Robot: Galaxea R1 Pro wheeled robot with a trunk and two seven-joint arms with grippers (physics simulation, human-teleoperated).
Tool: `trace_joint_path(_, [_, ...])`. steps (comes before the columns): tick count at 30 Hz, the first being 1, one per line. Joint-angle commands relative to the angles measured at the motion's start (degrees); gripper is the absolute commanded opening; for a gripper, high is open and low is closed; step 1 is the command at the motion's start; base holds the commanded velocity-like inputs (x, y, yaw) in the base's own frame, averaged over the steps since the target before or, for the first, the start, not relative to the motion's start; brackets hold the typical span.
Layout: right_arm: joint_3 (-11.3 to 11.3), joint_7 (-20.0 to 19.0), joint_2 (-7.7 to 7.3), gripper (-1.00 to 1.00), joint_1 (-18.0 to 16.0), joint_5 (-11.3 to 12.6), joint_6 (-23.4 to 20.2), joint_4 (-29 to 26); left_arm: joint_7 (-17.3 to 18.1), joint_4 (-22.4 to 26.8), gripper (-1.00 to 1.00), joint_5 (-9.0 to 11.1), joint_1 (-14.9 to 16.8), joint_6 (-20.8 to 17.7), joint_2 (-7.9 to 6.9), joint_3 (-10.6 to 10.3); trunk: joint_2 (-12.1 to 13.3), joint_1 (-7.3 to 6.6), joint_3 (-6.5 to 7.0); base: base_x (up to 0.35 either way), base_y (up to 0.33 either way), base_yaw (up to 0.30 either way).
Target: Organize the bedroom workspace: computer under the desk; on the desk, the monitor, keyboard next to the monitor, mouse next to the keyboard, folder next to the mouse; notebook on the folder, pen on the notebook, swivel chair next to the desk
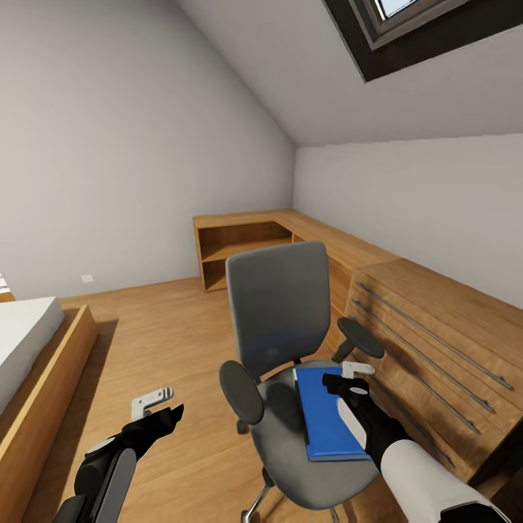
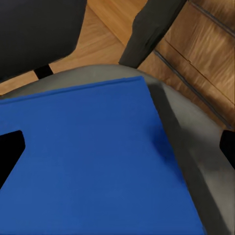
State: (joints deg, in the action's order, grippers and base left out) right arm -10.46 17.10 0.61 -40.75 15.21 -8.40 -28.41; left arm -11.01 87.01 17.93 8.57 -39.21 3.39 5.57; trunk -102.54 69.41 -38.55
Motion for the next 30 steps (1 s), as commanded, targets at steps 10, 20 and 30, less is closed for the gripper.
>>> trace_joint_path(10, [4.2, -14.1, -6.17, 1.0, 0.0, 9.9, -0.9, 0.1, -0.4, 0.0, 1.0, 0.7, 0.0, -0.2, 0.04, 0.1, -4.1, 2.2, -1.86, 0.0, 0.0, 0.0])
trace_joint_path(20, [4.5, -16.5, -7.11, 1.0, 0.0, 11.1, -2.4, 0.1, -0.2, -0.6, 1.0, 0.6, 0.0, -0.2, -0.11, 0.1, -5.3, 2.86, -2.4, 0.0, 0.0, 0.0])
trace_joint_path(30, [4.4, -16.5, -7.11, 1.0, 0.0, 11.1, -2.4, 0.2, 0.0, -1.3, 1.0, 0.7, 0.0, -0.2, -0.22, 0.1, -5.3, 2.86, -2.4, 0.194, 0.0, 0.0])
